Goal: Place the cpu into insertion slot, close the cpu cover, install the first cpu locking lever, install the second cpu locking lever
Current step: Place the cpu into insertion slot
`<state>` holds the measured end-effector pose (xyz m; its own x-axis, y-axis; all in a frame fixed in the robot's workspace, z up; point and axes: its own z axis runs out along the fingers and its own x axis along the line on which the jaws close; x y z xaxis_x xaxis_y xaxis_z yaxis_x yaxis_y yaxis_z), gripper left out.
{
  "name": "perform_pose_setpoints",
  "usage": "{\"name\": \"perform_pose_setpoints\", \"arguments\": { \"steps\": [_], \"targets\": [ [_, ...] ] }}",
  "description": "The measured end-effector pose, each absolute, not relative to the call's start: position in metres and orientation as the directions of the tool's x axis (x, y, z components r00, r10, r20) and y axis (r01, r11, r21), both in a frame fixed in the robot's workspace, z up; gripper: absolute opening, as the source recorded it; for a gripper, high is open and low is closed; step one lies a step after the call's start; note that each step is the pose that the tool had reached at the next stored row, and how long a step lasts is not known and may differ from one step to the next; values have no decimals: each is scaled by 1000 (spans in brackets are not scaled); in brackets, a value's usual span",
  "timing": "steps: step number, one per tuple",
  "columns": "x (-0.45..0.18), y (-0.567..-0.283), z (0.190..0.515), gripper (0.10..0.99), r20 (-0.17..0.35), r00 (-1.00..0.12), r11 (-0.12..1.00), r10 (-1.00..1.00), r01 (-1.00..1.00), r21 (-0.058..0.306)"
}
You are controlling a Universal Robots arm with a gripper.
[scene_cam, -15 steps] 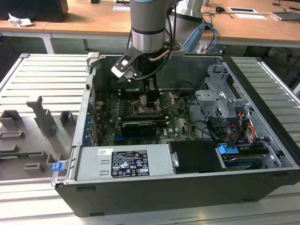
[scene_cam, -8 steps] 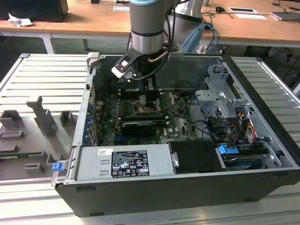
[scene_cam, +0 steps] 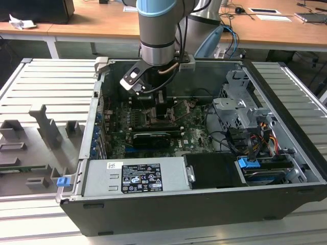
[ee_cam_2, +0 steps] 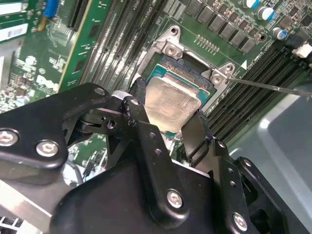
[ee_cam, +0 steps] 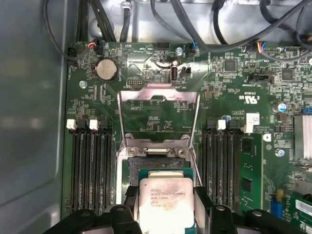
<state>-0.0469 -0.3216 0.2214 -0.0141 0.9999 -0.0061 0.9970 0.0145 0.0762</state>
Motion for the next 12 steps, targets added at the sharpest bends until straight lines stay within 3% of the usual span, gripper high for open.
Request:
{"name": "perform_pose_setpoints", "arguments": {
  "steps": [12],
  "targets": [
    [-46, -316, 210, 537, -7, 9, -8, 1000, 997, 75]
  ]
}}
